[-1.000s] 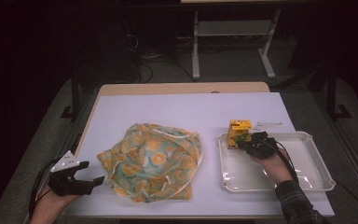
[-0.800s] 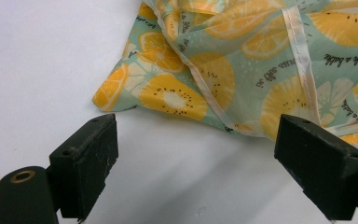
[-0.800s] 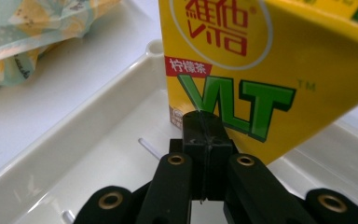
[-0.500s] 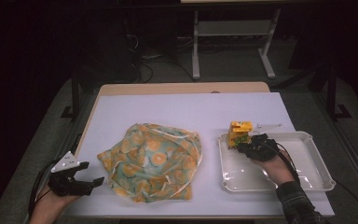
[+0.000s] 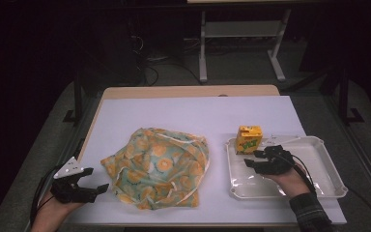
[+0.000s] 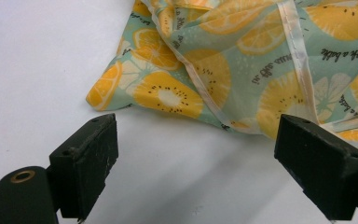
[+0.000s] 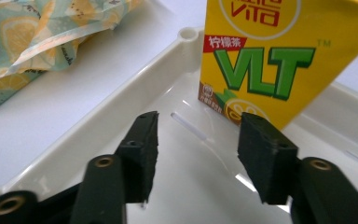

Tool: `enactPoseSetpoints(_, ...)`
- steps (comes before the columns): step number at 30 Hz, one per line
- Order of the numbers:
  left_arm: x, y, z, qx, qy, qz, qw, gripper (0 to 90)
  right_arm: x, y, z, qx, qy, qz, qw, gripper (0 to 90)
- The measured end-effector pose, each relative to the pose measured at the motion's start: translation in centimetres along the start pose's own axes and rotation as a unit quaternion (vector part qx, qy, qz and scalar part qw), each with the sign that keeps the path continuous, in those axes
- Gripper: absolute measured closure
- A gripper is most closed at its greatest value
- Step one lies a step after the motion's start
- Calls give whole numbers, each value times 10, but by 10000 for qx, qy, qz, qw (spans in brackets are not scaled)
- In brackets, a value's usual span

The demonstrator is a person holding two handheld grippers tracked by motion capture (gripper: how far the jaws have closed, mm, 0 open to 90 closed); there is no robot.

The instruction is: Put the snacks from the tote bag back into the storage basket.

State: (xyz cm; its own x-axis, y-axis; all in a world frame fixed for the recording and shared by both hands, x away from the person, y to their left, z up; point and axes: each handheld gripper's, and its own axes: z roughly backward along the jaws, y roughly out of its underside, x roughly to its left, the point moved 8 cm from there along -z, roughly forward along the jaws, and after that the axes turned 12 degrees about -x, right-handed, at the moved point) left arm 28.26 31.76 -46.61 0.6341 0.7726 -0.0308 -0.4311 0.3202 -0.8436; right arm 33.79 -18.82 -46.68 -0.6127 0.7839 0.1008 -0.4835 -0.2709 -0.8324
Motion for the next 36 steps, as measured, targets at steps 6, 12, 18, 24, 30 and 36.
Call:
enactPoseSetpoints(6, -1, -1, 0, -10, 33, -30, 10000, 132, 5, 3, 12, -117, 28, 2, 9999, 378)
enactPoseSetpoints(12, -2, -1, -1, 9, 52, -53, 10000, 133, 8, 8, 24, -193, 91, -29, 9998, 317)
enactPoseSetpoints(18, -4, 0, -2, 41, 74, -56, 9999, 134, 9, 14, 32, -269, 166, 12, 9995, 284)
enactPoseSetpoints(24, -4, 1, -2, 102, 86, -122, 9998, 134, 11, 18, 40, -353, 200, -20, 9992, 269)
enactPoseSetpoints(30, -6, 1, -3, 102, 103, -101, 9998, 135, 13, 27, 48, -427, 298, -36, 9986, 253)
enactPoseSetpoints(36, -7, 2, -4, 112, 158, -124, 9997, 135, 15, 37, 52, -425, 359, -63, 9984, 231)
